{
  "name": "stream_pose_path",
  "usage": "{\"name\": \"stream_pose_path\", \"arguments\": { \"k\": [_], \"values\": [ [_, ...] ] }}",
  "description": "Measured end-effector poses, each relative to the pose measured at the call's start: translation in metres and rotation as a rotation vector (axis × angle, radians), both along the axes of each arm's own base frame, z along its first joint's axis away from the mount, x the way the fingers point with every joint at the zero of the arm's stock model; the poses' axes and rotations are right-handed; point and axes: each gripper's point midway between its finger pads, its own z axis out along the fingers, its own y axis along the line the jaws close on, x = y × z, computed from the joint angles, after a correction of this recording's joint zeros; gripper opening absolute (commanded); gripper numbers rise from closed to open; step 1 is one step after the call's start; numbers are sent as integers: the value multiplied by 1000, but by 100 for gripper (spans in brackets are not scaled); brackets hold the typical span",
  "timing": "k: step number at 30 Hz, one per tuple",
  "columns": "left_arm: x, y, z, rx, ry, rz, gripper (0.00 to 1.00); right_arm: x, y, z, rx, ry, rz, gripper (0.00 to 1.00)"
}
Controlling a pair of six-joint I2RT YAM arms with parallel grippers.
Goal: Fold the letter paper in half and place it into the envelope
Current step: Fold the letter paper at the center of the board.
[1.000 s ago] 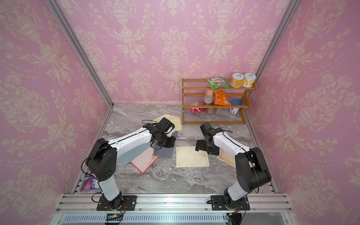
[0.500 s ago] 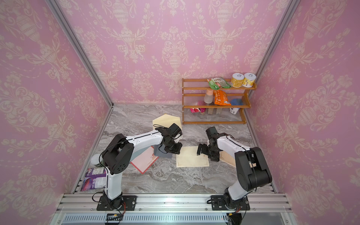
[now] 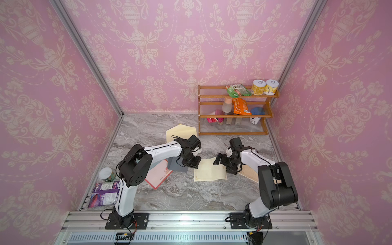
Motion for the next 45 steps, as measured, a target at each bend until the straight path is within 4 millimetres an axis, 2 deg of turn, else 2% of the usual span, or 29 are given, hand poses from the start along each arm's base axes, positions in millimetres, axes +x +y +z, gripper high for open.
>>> {"name": "stream_pose_path", "arguments": {
  "k": [5, 8, 16, 20, 23, 25, 30, 35, 40, 42, 45],
  "values": [
    [1, -1, 0, 6, 7, -8, 0, -2, 12, 5, 83, -31, 22, 100],
    [1, -2, -1, 10, 13, -8, 0, -1, 20, 16, 138, -58, 35, 100],
    [6, -8, 0, 1, 14, -10, 0, 13, 40, 79, 318, -227, 34, 100],
    [8, -11, 0, -1, 18, -11, 0, 15, 48, 92, 392, -248, 36, 95],
    [10, -13, 0, -2, 17, -10, 0, 13, 52, 92, 434, -241, 36, 83],
    [12, -14, 0, -4, 15, -10, 0, 12, 55, 92, 462, -237, 32, 71],
    [13, -15, 1, -7, 12, -10, 0, 10, 64, 89, 523, -220, 26, 51],
    [16, -15, 2, -16, 7, -5, 0, 12, 78, 82, 543, -205, 47, 53],
    [29, -8, 2, -27, -4, 24, 2, 17, 86, 64, 544, -168, 43, 54],
    [37, 0, 3, -23, -6, 47, 13, 19, 87, 55, 535, -150, 31, 52],
    [51, 21, 9, 2, -26, 78, 42, 21, 84, 39, 504, -118, 6, 50]
  ]
}}
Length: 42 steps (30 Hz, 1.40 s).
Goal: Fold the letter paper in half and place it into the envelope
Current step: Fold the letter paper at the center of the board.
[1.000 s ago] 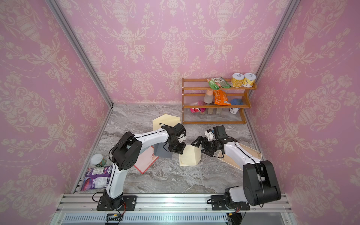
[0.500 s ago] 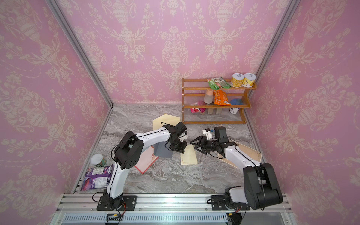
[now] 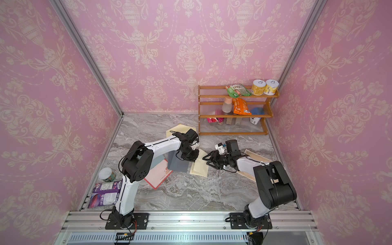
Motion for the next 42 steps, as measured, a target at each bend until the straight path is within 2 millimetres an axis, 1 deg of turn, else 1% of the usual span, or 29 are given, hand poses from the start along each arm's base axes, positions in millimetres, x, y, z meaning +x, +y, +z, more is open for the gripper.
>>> {"name": "stream_pose_path", "arguments": {
  "k": [3, 6, 8, 11, 12, 14, 16, 17, 19, 21, 25, 28, 34, 38, 42],
  "values": [
    [12, 22, 16, 27, -32, 38, 61, 4, -2, -11, -39, 22, -7, 49],
    [20, 35, 37, 32, -71, 60, 64, 5, -4, -15, -78, 26, -8, 49],
    [21, 34, 45, 27, -83, 58, 64, 7, -7, -16, -106, 30, -9, 51],
    [21, 30, 50, 18, -93, 52, 58, 8, -13, -17, -166, 37, -14, 60],
    [20, 28, 50, 17, -91, 51, 54, 7, -15, -16, -188, 41, -15, 62],
    [18, 26, 49, 16, -87, 50, 40, 6, -20, -15, -237, 47, -13, 64],
    [15, 21, 47, 14, -78, 47, 21, 5, -24, -14, -278, 57, -14, 69],
    [14, 19, 45, 12, -72, 45, 16, 4, -26, -14, -292, 61, -12, 71],
    [10, 13, 37, 9, -53, 35, 7, 0, -29, -16, -320, 82, -9, 80],
    [8, 10, 28, 12, -35, 28, 1, -5, -31, -20, -341, 106, -7, 88],
    [3, 4, 13, 9, -3, 14, 0, -12, -33, -24, -367, 133, -1, 89],
    [3, 4, 8, 10, 5, 13, 0, -13, -32, -26, -368, 138, 4, 87],
    [0, 2, 4, -5, 16, 8, 0, -15, -27, -34, -367, 166, 8, 86],
    [-2, -1, 2, -4, 21, 2, 0, -19, -21, -35, -358, 190, 6, 86],
    [-2, -7, 6, -9, 14, -11, 0, -27, -15, -37, -333, 220, -1, 86]
  ]
}}
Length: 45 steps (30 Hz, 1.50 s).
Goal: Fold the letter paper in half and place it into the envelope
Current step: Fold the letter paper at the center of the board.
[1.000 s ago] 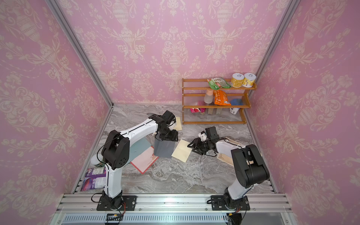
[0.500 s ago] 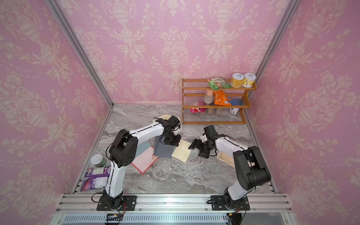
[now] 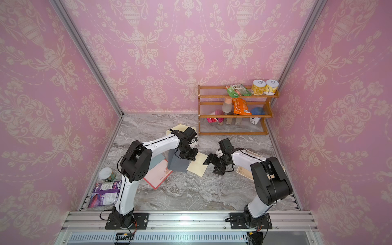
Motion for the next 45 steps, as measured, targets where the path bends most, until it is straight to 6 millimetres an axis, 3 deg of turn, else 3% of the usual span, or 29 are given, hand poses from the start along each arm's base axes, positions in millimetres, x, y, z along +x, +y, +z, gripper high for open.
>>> {"name": "stream_pose_path", "arguments": {
  "k": [4, 8, 11, 23, 29, 37, 39, 41, 45],
  "values": [
    [12, -14, 7, -19, -26, -11, 0, -1, 4, 1, 34, 18, -25, 86],
    [20, -23, -1, -20, -29, -19, 0, -1, 11, 1, 81, 30, -51, 85],
    [21, -25, -11, -12, -6, -26, 0, -2, 20, 2, 131, 38, -63, 86],
    [17, -26, -12, -13, 16, -45, 0, -2, 47, 4, 298, 33, -117, 83],
    [17, -26, -12, -13, 18, -46, 0, 2, 44, 0, 335, -1, -195, 61],
    [17, -26, -11, -11, 18, -43, 0, 11, 32, -18, 276, -15, -303, 6],
    [18, -26, -7, -10, 21, -36, 9, 11, 30, -21, 266, -13, -315, 2],
    [24, -29, 4, -16, 7, -20, 28, 12, 29, -21, 257, -18, -321, 1],
    [42, -35, 35, -26, -57, 21, 86, 9, 21, -15, 214, -31, -337, 0]
  ]
}}
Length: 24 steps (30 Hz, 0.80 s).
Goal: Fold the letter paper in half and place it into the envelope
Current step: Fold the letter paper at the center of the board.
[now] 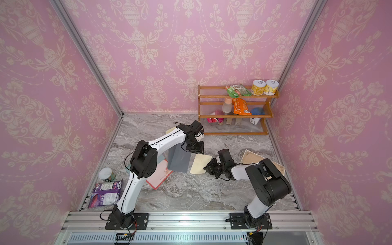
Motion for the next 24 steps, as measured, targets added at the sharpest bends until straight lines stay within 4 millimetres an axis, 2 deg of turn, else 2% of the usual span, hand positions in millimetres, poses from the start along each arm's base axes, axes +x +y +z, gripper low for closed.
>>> {"name": "stream_pose_path", "arguments": {
  "k": [1, 3, 7, 12, 16, 24],
  "values": [
    [5, 1, 9, -3, -18, 15, 99, 0, -2, 5, -12, -10, -4, 0],
    [9, 4, 24, -9, -32, 49, 99, 4, -4, 18, -25, -40, -12, 0],
    [18, 24, 56, -37, -39, 163, 100, 21, -6, 54, -27, -138, -39, 0],
    [32, 56, 81, -120, -14, 367, 99, 43, -17, 77, -30, -220, -117, 0],
    [37, 66, 83, -217, 38, 517, 99, 61, -25, 83, -14, -250, -190, 0],
    [38, 50, 61, -407, 171, 710, 99, 95, -20, 90, 93, -288, -312, 0]
  ]
}}
